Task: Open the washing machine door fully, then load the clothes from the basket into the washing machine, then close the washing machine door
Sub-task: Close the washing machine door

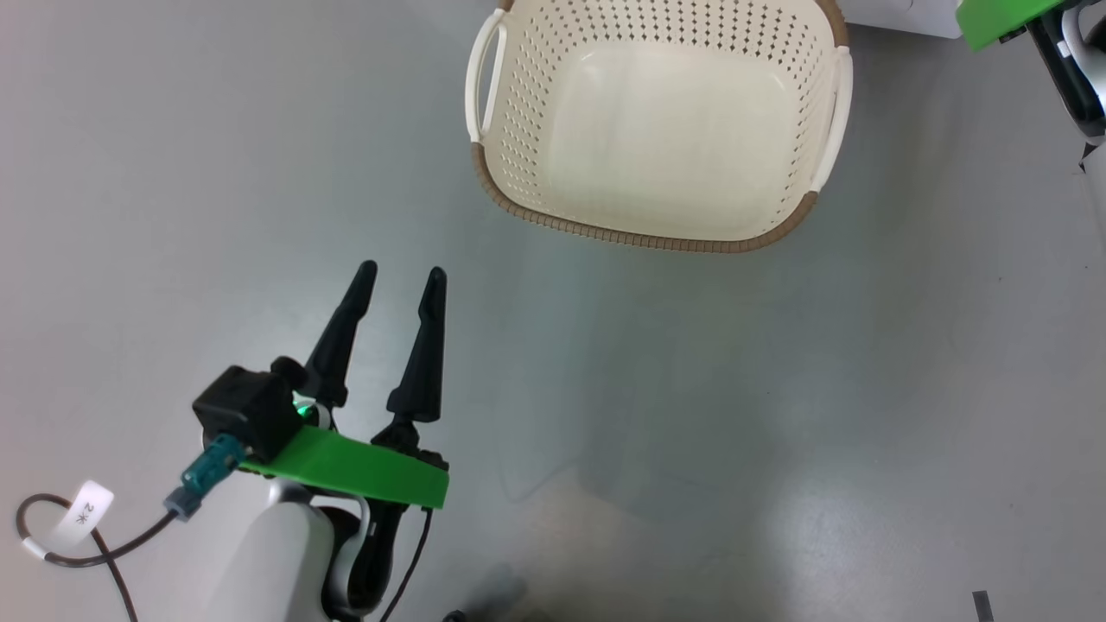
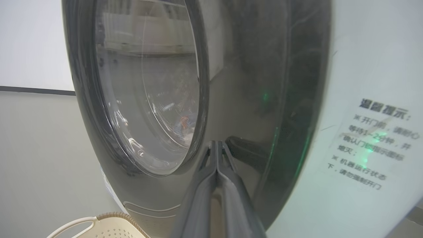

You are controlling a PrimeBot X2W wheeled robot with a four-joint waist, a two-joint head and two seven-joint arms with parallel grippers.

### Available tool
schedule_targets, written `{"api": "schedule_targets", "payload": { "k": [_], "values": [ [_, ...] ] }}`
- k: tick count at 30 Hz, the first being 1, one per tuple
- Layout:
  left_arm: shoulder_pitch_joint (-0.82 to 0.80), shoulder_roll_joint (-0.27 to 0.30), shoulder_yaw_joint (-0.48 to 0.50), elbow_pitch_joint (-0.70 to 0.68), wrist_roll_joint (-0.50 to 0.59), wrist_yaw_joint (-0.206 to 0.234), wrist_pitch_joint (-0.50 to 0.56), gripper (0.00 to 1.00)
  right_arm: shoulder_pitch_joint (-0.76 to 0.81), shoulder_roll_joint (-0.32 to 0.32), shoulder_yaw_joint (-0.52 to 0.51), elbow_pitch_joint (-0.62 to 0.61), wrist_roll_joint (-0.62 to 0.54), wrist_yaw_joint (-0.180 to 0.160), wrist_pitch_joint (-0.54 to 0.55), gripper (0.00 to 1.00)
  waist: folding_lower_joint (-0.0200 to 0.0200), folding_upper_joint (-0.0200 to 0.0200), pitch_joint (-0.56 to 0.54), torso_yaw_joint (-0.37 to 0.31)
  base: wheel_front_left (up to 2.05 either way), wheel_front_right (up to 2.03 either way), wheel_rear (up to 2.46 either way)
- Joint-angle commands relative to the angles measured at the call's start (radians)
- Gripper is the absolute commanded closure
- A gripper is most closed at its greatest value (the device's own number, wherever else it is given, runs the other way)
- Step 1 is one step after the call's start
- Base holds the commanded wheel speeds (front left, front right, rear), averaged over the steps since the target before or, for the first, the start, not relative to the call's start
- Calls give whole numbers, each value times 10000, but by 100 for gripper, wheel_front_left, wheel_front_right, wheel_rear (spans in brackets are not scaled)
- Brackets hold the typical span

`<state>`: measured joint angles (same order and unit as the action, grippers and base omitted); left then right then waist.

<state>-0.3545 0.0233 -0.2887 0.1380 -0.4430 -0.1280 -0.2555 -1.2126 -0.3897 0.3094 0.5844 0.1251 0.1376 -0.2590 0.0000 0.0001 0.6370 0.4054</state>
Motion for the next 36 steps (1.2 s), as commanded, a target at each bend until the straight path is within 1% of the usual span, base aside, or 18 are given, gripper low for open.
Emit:
{"api": "schedule_targets", "payload": {
  "k": [1, 5, 11, 21, 26, 31, 33, 34, 36],
  "values": [
    [-72, 270, 267, -231, -19, -27, -63, 0, -261, 88, -185, -142, -82, -69, -28, 100, 0, -1, 31, 11, 0, 0, 0],
    [-102, 270, 219, -237, -54, -27, -63, 0, -430, 176, -445, -91, -219, -69, -28, 100, 0, -1, 58, 23, 0, 0, 0],
    [-69, 270, 245, -202, -49, -27, -63, 0, -334, 290, -531, -88, -353, -69, -28, 100, 0, -1, -24, -6, 0, 0, 0],
    [-7, 270, 457, -127, 163, -27, -63, 0, 552, 469, -652, -257, -289, -69, -28, 100, 0, -1, -488, -279, 0, 0, 0],
    [117, 269, 611, -68, 379, -27, -63, 0, 1331, 674, -633, -470, -181, -69, -28, 100, 0, -1, -988, -599, 0, 0, 0],
    [309, 269, 782, -14, 643, -27, -63, 0, 2524, 954, -521, -946, -118, -69, -28, 100, 0, -1, -1654, -1042, 0, 0, 0],
    [408, 269, 884, 20, 762, -27, -63, 0, 3059, 1094, -630, -1165, -72, -69, -28, 100, 0, -1, -1954, -1253, 0, 0, 0],
    [408, 269, 884, 20, 762, -27, -63, 0, 3059, 1094, -630, -1165, -72, -69, -28, 100, 0, -1, -1954, -1253, 0, 0, 0],
    [521, 269, 1001, 50, 869, -27, -63, 0, 3636, 1301, -882, -1434, -14, -69, -28, 100, 0, -1, -2264, -1472, 0, 0, 0]
  ]
}}
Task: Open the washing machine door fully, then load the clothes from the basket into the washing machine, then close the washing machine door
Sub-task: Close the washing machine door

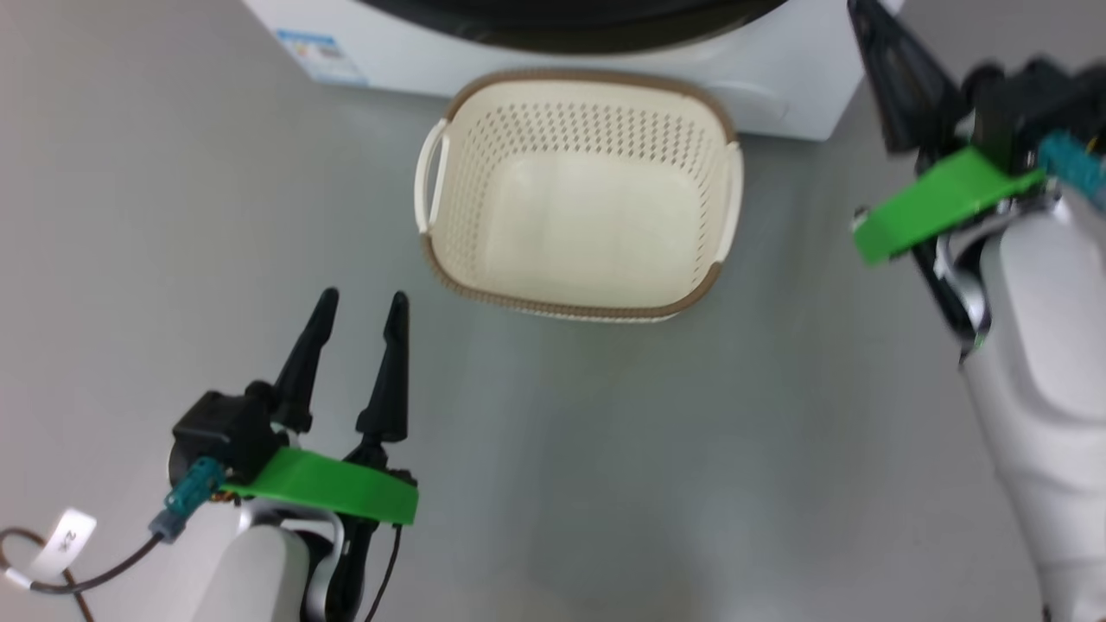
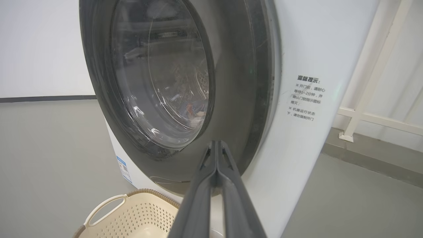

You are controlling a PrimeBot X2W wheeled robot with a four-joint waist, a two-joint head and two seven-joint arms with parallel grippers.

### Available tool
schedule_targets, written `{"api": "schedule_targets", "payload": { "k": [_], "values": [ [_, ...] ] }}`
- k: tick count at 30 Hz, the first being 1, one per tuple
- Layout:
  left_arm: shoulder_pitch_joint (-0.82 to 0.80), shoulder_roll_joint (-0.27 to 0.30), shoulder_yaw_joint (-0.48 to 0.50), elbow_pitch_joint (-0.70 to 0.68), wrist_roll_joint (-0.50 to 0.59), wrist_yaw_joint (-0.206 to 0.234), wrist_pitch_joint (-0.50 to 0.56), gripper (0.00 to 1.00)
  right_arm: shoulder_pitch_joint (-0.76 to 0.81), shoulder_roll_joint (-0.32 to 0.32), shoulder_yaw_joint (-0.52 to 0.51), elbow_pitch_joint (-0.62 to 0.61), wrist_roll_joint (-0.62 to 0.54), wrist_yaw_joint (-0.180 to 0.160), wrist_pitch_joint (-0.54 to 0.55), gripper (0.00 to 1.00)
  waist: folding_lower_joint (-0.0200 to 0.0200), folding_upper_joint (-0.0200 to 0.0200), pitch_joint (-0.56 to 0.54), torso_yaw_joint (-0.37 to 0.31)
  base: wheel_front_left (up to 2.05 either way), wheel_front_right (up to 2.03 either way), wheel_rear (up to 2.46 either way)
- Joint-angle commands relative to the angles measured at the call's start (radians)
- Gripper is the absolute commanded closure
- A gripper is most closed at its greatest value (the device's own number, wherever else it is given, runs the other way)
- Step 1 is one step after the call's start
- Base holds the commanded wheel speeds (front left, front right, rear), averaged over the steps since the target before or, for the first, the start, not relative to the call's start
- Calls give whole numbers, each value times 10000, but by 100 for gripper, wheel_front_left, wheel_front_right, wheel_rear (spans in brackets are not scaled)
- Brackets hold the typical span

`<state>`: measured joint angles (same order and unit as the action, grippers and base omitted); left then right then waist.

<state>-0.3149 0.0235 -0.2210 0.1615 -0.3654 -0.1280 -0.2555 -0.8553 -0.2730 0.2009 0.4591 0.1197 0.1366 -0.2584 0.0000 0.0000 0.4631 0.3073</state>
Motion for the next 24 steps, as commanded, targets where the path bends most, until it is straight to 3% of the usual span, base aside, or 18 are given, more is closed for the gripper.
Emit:
{"api": "schedule_targets", "payload": {
  "k": [1, 15, 24],
  "values": [
    [193, 268, 389, -156, 119, -27, -63, 0, 386, 241, 50, -316, 72, -59, -34, 100, 0, 0, -688, -597, 0, 0, 0],
    [1501, 561, 1071, 8, 467, -27, -63, 0, 4987, 1141, -2270, -2064, -75, -59, -34, 100, 0, 0, -2749, -2020, 0, 0, 0],
    [2363, 655, 1596, -24, 429, -27, -63, 0, 6490, 1569, -2995, -2839, -97, -59, -34, 100, 0, 0, -3538, -2725, 0, 0, 0]
  ]
}}
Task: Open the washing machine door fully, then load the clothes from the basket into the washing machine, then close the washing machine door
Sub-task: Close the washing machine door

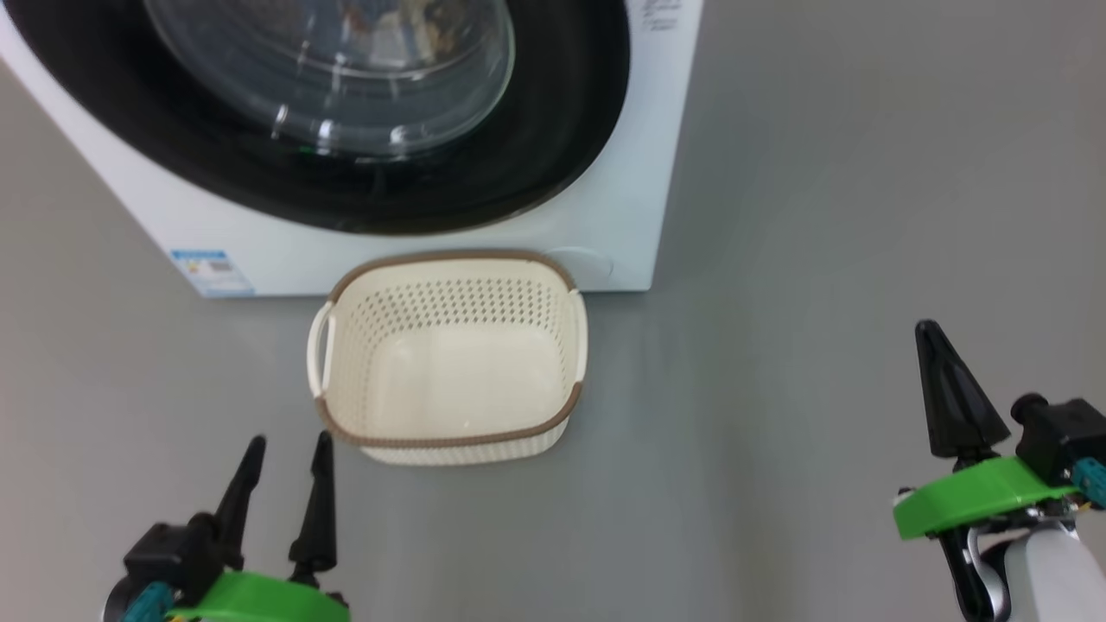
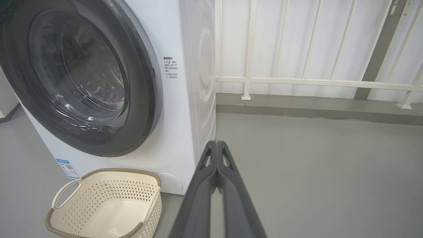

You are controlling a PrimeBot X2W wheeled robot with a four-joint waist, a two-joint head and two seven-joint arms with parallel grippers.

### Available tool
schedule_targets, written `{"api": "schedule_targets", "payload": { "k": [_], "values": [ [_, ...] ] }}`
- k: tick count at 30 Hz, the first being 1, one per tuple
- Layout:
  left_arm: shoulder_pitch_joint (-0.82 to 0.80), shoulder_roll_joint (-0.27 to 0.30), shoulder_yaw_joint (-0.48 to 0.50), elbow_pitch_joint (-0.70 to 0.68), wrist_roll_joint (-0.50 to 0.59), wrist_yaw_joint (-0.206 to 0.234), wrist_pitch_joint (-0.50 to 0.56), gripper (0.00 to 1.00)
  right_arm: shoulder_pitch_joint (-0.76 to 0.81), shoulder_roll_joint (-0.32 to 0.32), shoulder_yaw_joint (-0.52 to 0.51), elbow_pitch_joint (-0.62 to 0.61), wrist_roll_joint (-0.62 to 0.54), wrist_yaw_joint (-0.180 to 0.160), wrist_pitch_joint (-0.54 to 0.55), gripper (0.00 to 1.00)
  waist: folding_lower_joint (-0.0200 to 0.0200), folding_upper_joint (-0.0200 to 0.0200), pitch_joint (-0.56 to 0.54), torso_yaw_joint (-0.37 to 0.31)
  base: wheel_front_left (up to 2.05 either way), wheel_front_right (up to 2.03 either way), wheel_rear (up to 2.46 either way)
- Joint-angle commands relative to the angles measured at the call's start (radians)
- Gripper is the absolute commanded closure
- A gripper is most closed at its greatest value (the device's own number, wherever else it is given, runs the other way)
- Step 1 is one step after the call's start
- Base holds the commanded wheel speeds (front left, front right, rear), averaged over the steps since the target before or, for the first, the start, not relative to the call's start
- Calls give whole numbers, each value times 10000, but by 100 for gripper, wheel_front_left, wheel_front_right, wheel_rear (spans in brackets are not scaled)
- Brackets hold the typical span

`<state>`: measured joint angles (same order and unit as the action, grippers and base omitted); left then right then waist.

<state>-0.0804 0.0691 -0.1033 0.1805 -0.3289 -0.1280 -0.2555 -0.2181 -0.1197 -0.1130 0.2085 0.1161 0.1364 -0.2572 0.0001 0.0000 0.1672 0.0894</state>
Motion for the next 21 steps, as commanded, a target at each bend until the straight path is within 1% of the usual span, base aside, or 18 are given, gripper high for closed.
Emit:
{"api": "schedule_targets", "payload": {
  "k": [1, 11, 17, 18, 20, 21],
  "values": [
    [114, 194, 482, -227, 73, -27, -63, 0, 238, 83, 79, -394, -74, -57, -46, 100, -1, 0, -668, -598, 0, 0, 0],
    [787, 143, 634, -193, 183, -27, -63, 0, 1365, 378, -156, -796, -55, -57, -46, 100, -1, 0, -1504, -824, 0, 0, 0],
    [906, 159, 776, -264, 197, -27, -63, 0, 1657, 489, -199, -834, -67, -57, -46, 100, -1, 0, -1664, -863, 0, 0, 0],
    [917, 167, 802, -280, 208, -27, -63, 0, 1696, 505, -202, -833, -99, -57, -46, 83, -1, 0, -1690, -869, 0, 0, 0],
    [933, 165, 881, -311, 181, -27, -63, 0, 1765, 537, -247, -806, -156, -57, -46, 0, -1, 0, -1728, -876, 0, 0, 0],
    [942, 150, 934, -320, 131, -27, -63, 0, 1785, 555, -286, -779, -189, -57, -46, 0, -1, 0, -1741, -879, 0, 0, 0]
  ]
}}
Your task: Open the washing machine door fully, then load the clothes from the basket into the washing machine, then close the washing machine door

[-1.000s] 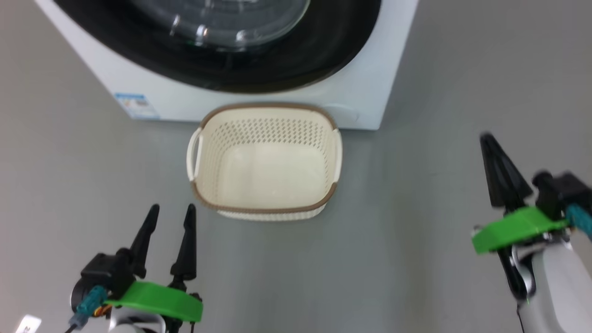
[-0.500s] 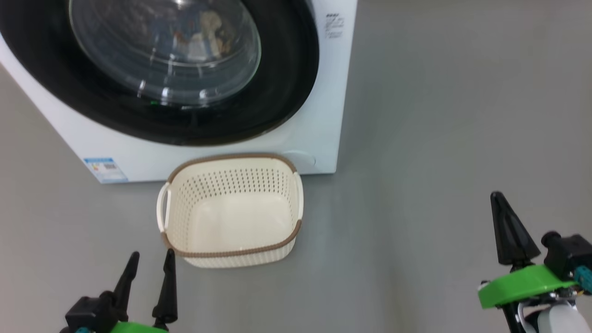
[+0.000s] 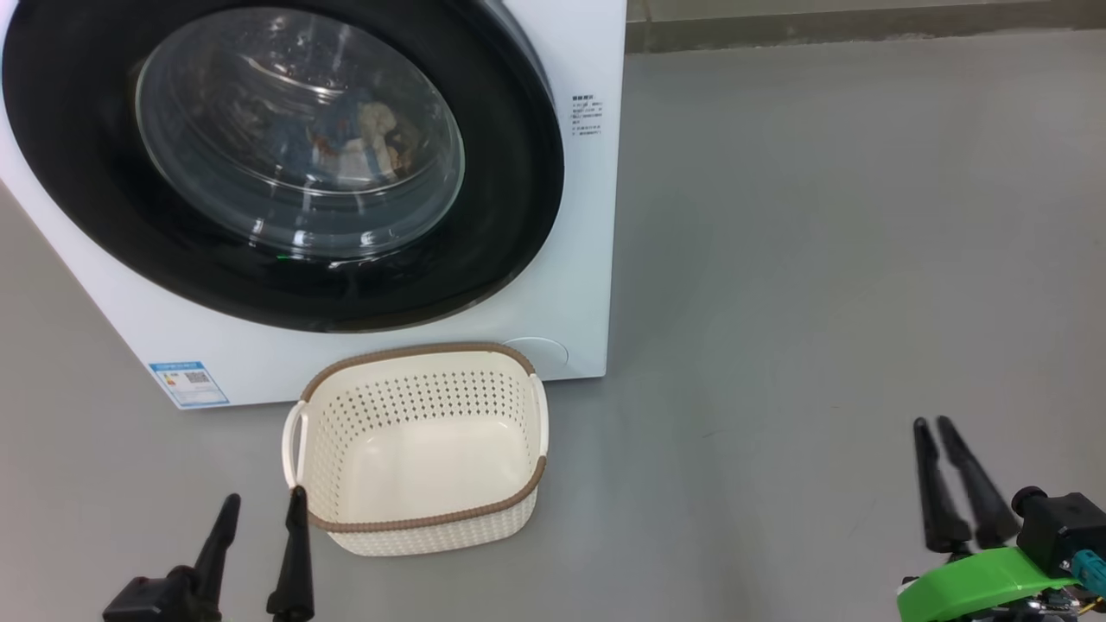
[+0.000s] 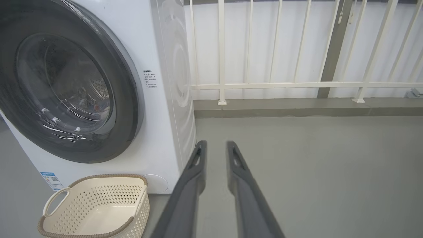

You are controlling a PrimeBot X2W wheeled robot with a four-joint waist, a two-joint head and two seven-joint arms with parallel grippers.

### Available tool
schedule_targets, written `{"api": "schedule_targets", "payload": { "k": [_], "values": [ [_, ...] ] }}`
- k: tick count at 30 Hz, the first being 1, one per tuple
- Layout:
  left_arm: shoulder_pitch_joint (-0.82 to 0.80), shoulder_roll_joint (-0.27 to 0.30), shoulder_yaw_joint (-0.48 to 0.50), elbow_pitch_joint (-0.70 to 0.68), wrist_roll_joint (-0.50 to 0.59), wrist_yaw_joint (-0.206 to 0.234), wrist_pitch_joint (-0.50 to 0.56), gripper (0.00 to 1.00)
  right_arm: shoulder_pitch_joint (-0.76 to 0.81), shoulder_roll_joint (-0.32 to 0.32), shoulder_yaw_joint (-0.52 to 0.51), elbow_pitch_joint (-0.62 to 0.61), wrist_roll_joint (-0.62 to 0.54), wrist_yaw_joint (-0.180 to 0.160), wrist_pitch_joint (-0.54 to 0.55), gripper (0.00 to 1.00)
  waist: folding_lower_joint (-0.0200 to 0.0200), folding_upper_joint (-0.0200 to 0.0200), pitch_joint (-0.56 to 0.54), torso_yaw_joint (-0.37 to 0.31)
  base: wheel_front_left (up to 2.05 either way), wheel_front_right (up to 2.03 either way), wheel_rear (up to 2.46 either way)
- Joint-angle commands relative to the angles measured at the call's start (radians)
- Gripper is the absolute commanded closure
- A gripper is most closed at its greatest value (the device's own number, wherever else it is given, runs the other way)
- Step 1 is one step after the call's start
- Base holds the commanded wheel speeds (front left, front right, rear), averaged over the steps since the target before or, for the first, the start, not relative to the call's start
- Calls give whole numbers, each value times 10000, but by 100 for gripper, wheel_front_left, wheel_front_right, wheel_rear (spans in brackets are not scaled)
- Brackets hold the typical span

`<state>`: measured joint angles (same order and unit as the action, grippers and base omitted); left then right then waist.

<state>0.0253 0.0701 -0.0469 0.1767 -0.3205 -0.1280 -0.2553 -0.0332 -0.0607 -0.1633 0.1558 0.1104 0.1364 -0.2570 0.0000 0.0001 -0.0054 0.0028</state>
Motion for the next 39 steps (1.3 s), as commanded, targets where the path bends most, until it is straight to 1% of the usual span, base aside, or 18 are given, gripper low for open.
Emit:
{"api": "schedule_targets", "payload": {
  "k": [1, 12, 22, 35, 39],
  "values": [
    [-107, 133, 395, -288, 25, -27, -65, 0, -56, -21, 187, -245, -191, -57, -48, 0, 0, -1, -22, -18, 0, 0, 0],
    [-130, 64, 492, -271, -72, -27, -65, 0, -99, 84, 21, -264, -367, -57, -48, 0, 0, -1, 8, 20, 0, 0, 0],
    [-111, 12, 584, -218, -117, -27, -65, 0, -129, 101, -44, -276, -296, -57, -48, 0, 0, -1, -32, 24, 0, 0, 0],
    [-112, -10, 495, -169, -136, -27, -65, 0, -143, 103, -8, -294, -269, -57, -48, 0, 0, -1, -59, 58, 0, 0, 0],
    [-106, 61, 407, -191, -31, -27, -65, 0, -149, 104, 10, -287, -267, -57, -48, 0, 0, -1, -65, 42, 0, 0, 0]
  ]
}}
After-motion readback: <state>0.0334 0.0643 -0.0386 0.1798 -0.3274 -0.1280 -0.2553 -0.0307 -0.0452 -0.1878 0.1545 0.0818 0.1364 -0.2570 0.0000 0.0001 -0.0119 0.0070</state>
